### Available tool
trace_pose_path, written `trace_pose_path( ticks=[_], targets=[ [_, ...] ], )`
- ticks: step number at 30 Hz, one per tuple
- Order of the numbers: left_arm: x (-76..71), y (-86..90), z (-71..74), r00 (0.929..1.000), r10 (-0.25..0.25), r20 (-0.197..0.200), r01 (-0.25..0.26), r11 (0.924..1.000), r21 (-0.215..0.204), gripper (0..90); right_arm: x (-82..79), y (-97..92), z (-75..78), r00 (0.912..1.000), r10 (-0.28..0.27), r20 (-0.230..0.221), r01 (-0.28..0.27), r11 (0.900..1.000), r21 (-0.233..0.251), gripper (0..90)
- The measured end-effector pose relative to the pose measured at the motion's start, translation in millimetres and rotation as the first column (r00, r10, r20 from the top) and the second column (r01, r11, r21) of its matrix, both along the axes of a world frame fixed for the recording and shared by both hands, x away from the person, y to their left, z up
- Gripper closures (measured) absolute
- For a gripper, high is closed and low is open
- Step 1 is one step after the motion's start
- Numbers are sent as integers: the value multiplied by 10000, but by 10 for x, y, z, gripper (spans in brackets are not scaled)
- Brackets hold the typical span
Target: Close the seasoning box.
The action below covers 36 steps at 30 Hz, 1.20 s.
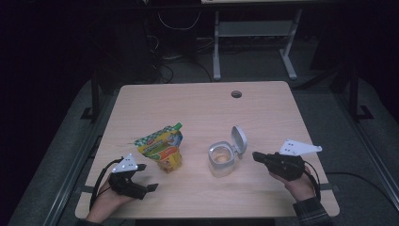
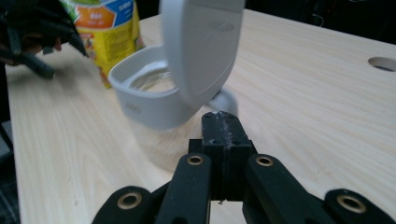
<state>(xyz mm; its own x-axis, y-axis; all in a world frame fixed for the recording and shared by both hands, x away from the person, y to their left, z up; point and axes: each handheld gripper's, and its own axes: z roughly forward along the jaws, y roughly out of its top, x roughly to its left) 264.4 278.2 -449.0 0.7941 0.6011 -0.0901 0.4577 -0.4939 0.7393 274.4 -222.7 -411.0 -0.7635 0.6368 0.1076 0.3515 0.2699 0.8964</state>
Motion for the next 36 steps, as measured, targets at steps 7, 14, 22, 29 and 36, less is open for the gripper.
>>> trace_pose_path(
  ticks=[7, 14, 22, 29, 36],
  targets=[
    [15, 23, -2, 9998, 223, -13, -223, 9997, 94, 26, 149, 3, 56, 9999, -141, -72, 143, 9997, 194, 898],
    [23, -24, -7, 9999, 157, -15, -157, 9996, 248, 24, 278, 33, 192, 10000, 85, 32, -87, 9981, 608, 898],
    [35, -2, -16, 9998, 97, 200, -98, 9999, 77, 24, 307, 181, 277, 9988, 463, 183, -476, 9960, 762, 898],
    [29, -9, -10, 9997, 127, 190, -126, 9999, -49, 24, 332, 300, 290, 9970, 744, 207, -758, 9943, 745, 898],
    [37, -6, -20, 9998, 56, 185, -55, 10000, -33, 25, 337, 423, 270, 9939, 1084, 175, -1093, 9920, 636, 897]
  ],
)
